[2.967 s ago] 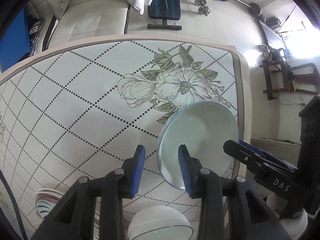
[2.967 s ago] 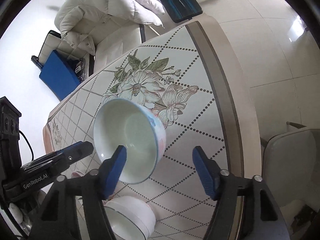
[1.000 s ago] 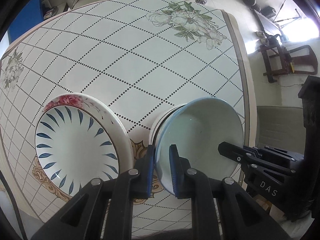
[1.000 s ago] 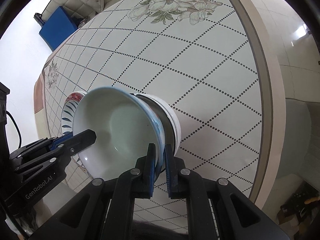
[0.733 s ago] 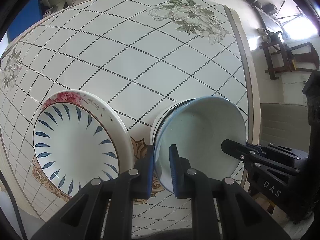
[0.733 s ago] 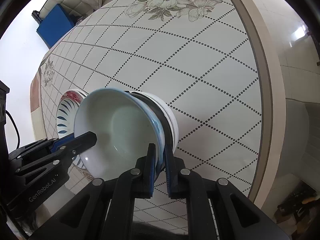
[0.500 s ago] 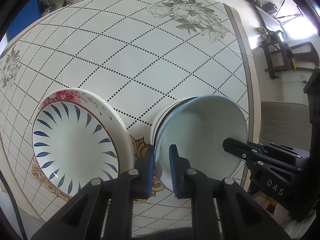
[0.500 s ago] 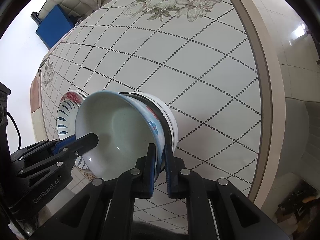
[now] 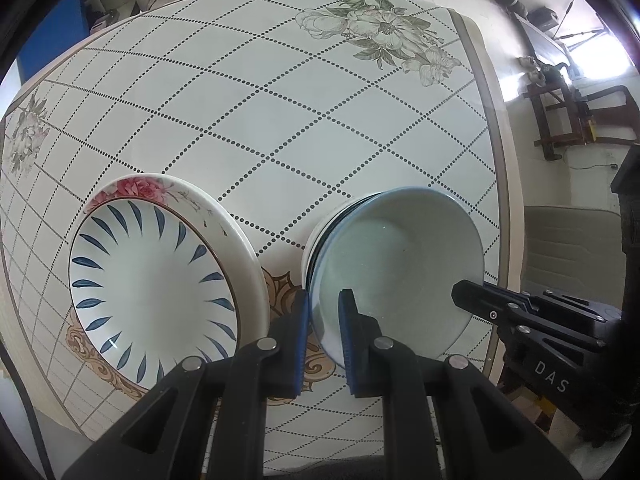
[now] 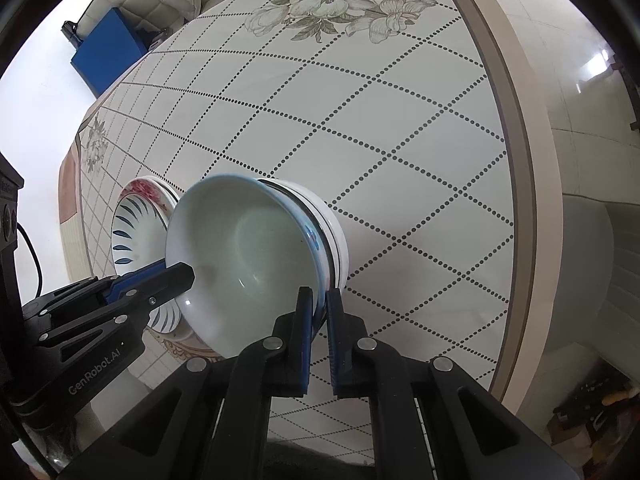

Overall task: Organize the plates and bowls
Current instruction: 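Carry the dotted bowl and lower it into the nested bowls, then open both grippers and pull them back from the bowl stack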

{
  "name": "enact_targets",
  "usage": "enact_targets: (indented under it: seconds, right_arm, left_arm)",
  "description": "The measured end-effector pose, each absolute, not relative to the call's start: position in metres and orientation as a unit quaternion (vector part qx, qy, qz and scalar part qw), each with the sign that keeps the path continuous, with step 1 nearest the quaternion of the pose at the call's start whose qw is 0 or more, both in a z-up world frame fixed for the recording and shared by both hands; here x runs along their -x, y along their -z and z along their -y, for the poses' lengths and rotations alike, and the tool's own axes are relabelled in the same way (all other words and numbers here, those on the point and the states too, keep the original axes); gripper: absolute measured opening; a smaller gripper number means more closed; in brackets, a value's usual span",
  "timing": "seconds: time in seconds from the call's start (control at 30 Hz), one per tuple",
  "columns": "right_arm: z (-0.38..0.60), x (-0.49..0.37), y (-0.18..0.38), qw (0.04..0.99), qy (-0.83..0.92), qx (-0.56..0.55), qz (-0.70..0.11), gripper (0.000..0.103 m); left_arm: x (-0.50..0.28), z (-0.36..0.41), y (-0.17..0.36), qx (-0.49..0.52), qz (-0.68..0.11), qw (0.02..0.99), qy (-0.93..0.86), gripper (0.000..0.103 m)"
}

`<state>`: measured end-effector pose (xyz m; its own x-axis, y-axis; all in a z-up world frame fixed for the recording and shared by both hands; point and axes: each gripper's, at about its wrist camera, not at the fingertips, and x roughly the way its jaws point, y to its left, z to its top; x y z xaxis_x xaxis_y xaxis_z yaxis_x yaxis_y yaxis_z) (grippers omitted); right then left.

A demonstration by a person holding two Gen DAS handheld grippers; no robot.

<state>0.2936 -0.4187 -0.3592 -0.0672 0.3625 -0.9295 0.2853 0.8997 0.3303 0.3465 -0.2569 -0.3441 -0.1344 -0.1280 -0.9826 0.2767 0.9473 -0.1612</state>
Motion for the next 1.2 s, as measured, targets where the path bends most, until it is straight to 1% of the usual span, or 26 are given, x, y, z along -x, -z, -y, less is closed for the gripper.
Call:
enact_targets:
  seconds: [0.4, 0.57, 0.7, 0.73, 0.77, 0.8, 0.83, 0.87, 0.9, 0.93, 0.97, 1.2]
  right_arm:
    - [0.421, -0.292, 0.36, 0.649, -0.028, -0.225, -0.726, 0.008]
    - [0.422, -0.29, 0.339, 0.676, -0.015, -0.207, -0.707, 0.008]
    - [0.419, -0.284, 0.316, 0.7, -0.006, -0.18, -0.691, 0.008]
    - [0.418, -0.282, 0.31, 0.705, -0.005, -0.174, -0.688, 0.011]
    - [0.417, -0.279, 0.304, 0.71, -0.002, -0.166, -0.684, 0.017]
    - [0.419, -0.276, 0.298, 0.715, 0.002, -0.161, -0.68, 0.041]
    - [0.42, -0.272, 0.293, 0.721, 0.005, -0.159, -0.675, 0.081]
    - [0.42, -0.268, 0.287, 0.727, 0.005, -0.161, -0.667, 0.097]
    - [0.422, -0.264, 0.281, 0.734, 0.006, -0.16, -0.66, 0.103]
    - [0.422, -0.26, 0.275, 0.739, 0.011, -0.157, -0.655, 0.103]
    - [0.424, -0.256, 0.27, 0.743, 0.018, -0.153, -0.651, 0.103]
    - [0.425, -0.233, 0.222, 0.778, 0.052, -0.127, -0.613, 0.103]
  left_arm:
    - [-0.342, 0.258, 0.335, -0.063, -0.724, 0.672, 0.139, 0.013]
    - [-0.336, 0.254, 0.312, -0.083, -0.694, 0.704, 0.126, 0.014]
    - [-0.327, 0.25, 0.289, -0.087, -0.663, 0.734, 0.122, 0.02]
    - [-0.324, 0.249, 0.283, -0.089, -0.655, 0.741, 0.121, 0.023]
    - [-0.322, 0.248, 0.279, -0.09, -0.648, 0.746, 0.119, 0.032]
    - [-0.32, 0.247, 0.274, -0.089, -0.642, 0.752, 0.12, 0.039]
    - [-0.318, 0.246, 0.27, -0.089, -0.637, 0.756, 0.119, 0.045]
    - [-0.315, 0.244, 0.265, -0.086, -0.631, 0.761, 0.119, 0.062]
    - [-0.313, 0.243, 0.26, -0.086, -0.625, 0.767, 0.119, 0.079]
    - [-0.311, 0.242, 0.255, -0.086, -0.616, 0.774, 0.119, 0.084]
    - [-0.309, 0.241, 0.25, -0.087, -0.609, 0.78, 0.118, 0.086]
    - [-0.287, 0.23, 0.211, -0.079, -0.57, 0.809, 0.119, 0.088]
